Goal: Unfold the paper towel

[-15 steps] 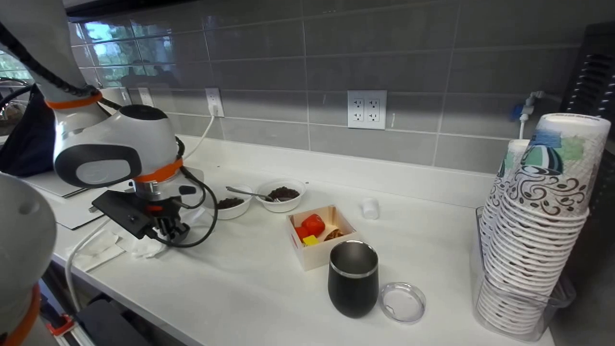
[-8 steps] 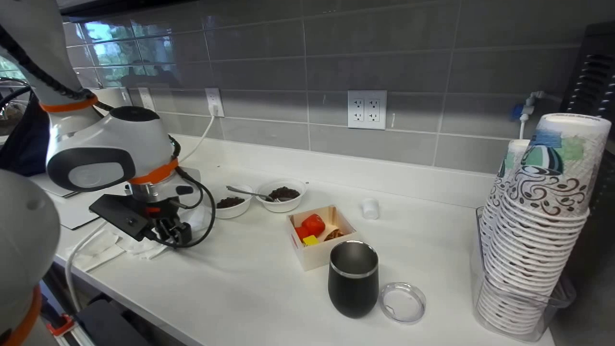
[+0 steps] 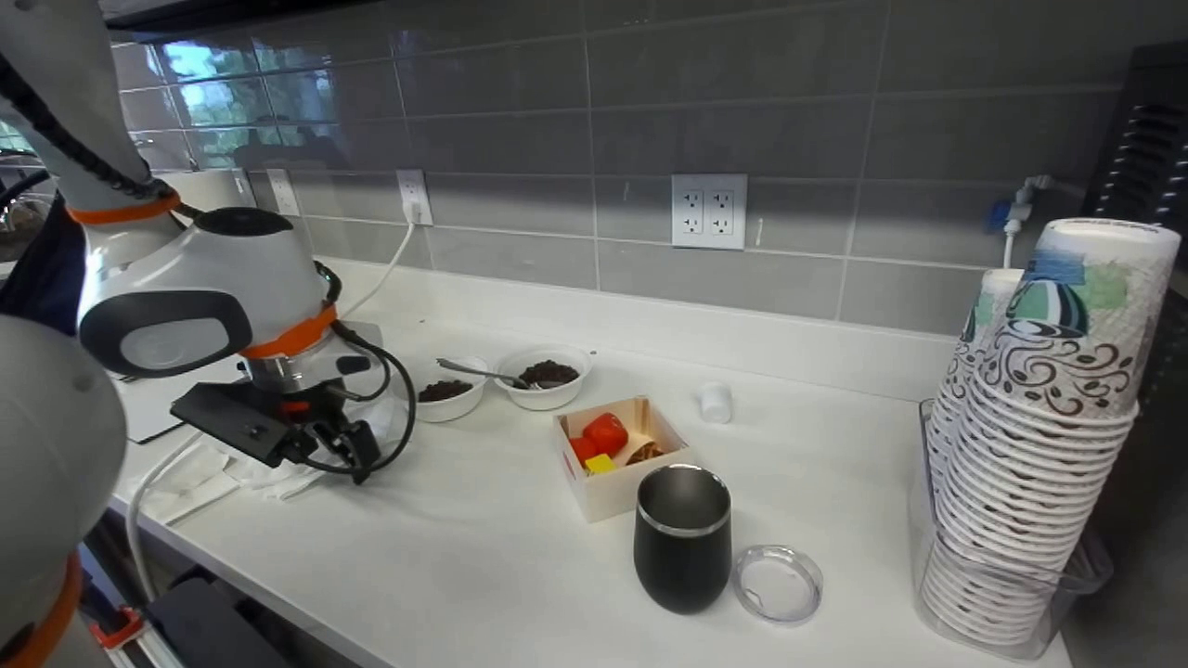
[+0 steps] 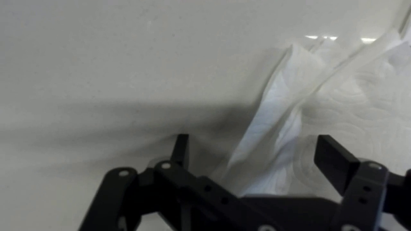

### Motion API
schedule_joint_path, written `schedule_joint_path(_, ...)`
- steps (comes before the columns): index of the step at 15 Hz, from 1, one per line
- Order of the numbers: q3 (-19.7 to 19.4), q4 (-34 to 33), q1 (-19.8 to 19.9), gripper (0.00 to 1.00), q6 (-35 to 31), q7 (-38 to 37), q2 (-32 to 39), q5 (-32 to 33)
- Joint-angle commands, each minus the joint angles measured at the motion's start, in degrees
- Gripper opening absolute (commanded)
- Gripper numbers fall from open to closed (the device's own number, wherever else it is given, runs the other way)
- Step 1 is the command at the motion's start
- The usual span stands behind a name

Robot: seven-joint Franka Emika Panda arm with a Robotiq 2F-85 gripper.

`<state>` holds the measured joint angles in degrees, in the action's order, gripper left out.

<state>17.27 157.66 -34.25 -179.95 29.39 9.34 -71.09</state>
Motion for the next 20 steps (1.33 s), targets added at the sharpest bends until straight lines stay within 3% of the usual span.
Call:
schedule_joint_path(1, -1.4, 0.0, -2.9, 1.00, -3.0, 4.4, -0.4, -4.0)
schedule_joint_path(11, 0.2, -0.3, -5.0, 1.00, -2.4, 13.1, -5.0, -13.0)
schedule_joint_path(16, 1.1, -0.1, -5.0, 1.00, -0.6, 12.8, -5.6, -12.0)
schedule_joint_path(18, 1.1, -0.2, -5.1, 0.94, -0.5, 12.7, -5.2, -11.7)
schedule_joint_path(20, 1.1, -0.5, -5.2, 0.99, -0.7, 12.9, -4.6, -11.9)
